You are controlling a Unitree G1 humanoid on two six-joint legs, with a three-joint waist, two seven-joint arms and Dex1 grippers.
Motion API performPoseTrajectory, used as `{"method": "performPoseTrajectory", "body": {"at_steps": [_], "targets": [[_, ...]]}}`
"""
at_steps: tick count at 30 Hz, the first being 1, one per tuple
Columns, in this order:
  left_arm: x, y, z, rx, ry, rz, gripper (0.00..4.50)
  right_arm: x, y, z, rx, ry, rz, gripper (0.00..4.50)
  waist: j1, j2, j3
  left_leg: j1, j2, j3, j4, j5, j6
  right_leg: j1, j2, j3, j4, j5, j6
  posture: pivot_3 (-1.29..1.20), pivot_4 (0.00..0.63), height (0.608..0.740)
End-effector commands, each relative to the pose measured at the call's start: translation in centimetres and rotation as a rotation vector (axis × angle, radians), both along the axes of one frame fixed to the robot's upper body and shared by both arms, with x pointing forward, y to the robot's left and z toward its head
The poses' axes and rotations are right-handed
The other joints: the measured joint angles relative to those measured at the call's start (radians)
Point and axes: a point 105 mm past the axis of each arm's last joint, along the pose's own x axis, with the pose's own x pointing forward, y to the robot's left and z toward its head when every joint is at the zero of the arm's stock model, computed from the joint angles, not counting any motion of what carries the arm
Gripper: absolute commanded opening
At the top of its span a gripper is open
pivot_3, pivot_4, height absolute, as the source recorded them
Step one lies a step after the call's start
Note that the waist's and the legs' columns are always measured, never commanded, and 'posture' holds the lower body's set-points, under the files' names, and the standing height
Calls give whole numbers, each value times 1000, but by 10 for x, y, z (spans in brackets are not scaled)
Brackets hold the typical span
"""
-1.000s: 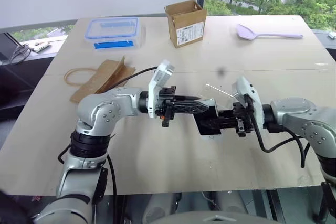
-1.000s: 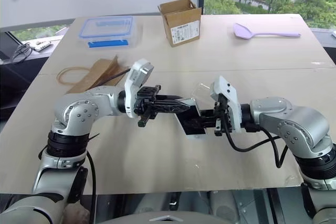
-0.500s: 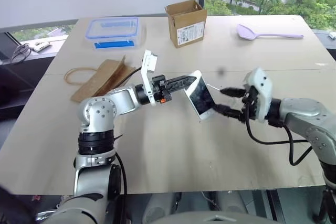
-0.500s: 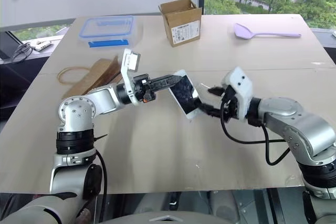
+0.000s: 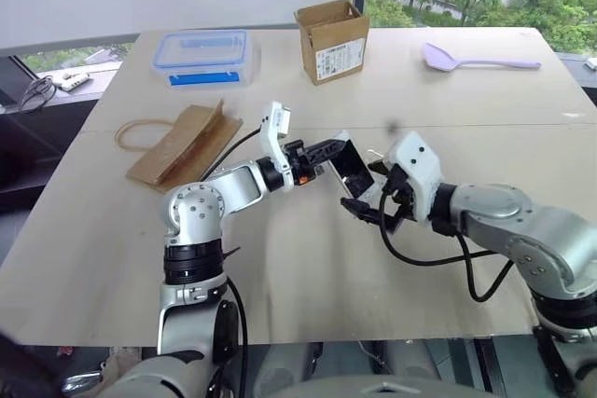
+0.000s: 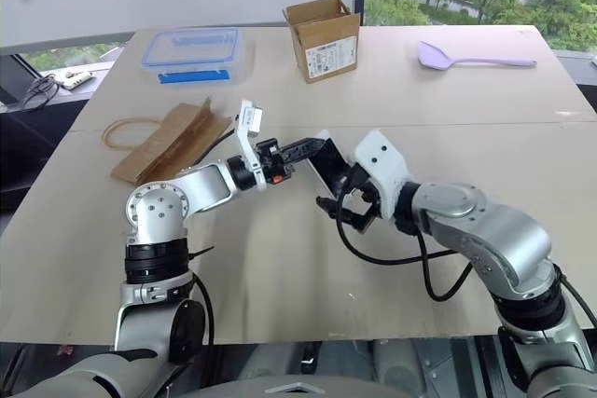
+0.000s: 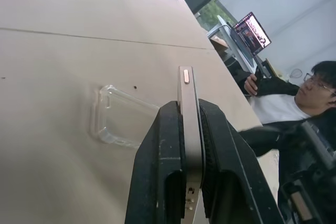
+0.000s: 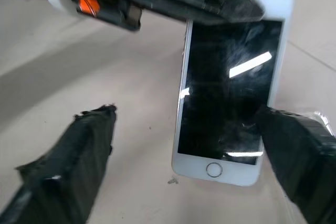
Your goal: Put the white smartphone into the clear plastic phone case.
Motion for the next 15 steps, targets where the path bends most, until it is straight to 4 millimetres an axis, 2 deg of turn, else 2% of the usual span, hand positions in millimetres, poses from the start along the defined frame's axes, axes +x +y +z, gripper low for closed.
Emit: {"method": "performPoseTrajectory", "body": {"at_steps": [1,12,13,14,15], "targets": [[-9,-8,21,-25,-88,-44,0,8,-2,9,-14,-51,-43,4469,0,0,0,0,0,0,0,0,0,0,0,0,0,0,0,0,150,740],[-20,-17,22,-44,-100,-86,0,17,5,2,16,-9,-57,4469,-2,0,0,1,0,0,0,0,0,0,1,0,1,0,0,0,150,740],[-20,-17,22,-46,-100,-86,0,17,4,2,17,-8,-61,3950,-2,0,0,1,0,0,0,0,0,0,1,0,1,0,0,0,150,740],[-21,-17,22,-48,-100,-86,0,17,4,2,16,-7,-62,3718,-2,0,0,1,0,0,0,0,0,0,1,0,1,0,0,0,150,740],[-21,-17,22,-49,-100,-86,0,17,4,1,16,-6,-62,3127,-2,0,0,1,0,0,0,0,0,0,1,0,1,0,0,0,150,740]]}}
